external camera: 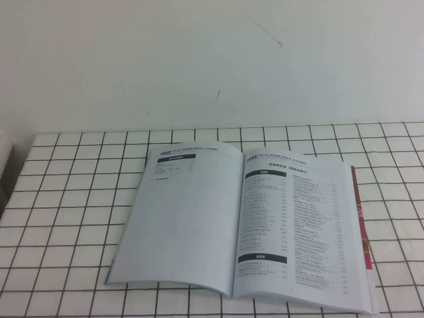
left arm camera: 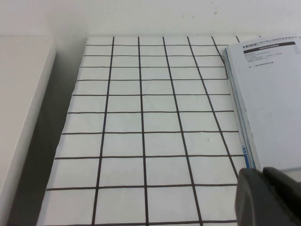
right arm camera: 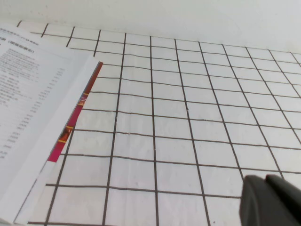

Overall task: Close book
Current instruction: 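Close the open booklet and leave it lying on the table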

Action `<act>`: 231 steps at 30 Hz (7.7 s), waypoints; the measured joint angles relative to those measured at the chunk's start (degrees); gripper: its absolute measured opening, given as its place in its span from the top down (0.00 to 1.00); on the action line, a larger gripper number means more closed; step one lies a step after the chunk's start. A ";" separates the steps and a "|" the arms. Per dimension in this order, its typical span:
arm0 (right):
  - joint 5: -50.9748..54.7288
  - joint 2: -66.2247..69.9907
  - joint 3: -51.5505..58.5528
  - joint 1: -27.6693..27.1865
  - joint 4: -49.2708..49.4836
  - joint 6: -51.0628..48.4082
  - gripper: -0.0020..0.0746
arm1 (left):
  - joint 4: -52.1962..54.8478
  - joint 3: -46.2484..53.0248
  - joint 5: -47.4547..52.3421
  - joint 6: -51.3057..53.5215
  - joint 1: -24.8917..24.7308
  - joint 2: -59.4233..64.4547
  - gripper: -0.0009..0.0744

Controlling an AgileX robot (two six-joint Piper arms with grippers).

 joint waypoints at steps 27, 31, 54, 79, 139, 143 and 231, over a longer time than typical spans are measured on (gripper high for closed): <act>0.00 0.00 0.00 0.00 0.00 0.00 0.98 | 0.66 0.00 0.11 2.78 0.00 0.00 0.99; 0.00 0.00 0.00 0.00 0.00 0.00 0.98 | 0.66 0.00 0.21 2.96 0.00 0.00 0.99; 0.00 0.00 0.00 0.00 0.00 0.00 0.98 | 0.98 0.00 0.31 2.47 0.00 0.00 0.99; -26.60 0.00 0.33 0.00 0.00 0.12 0.98 | 1.68 0.33 -15.86 2.47 0.00 0.00 0.99; 8.22 81.77 -46.65 11.80 53.09 -53.36 0.98 | -39.15 -50.91 7.87 36.72 0.00 80.75 0.99; 4.55 90.29 -46.79 15.46 53.37 -53.63 0.98 | -42.54 -52.25 4.27 39.33 0.00 88.22 0.99; 12.86 23.01 -27.24 13.18 9.83 -17.26 0.98 | 7.06 -17.44 -23.08 5.34 -17.14 28.83 0.99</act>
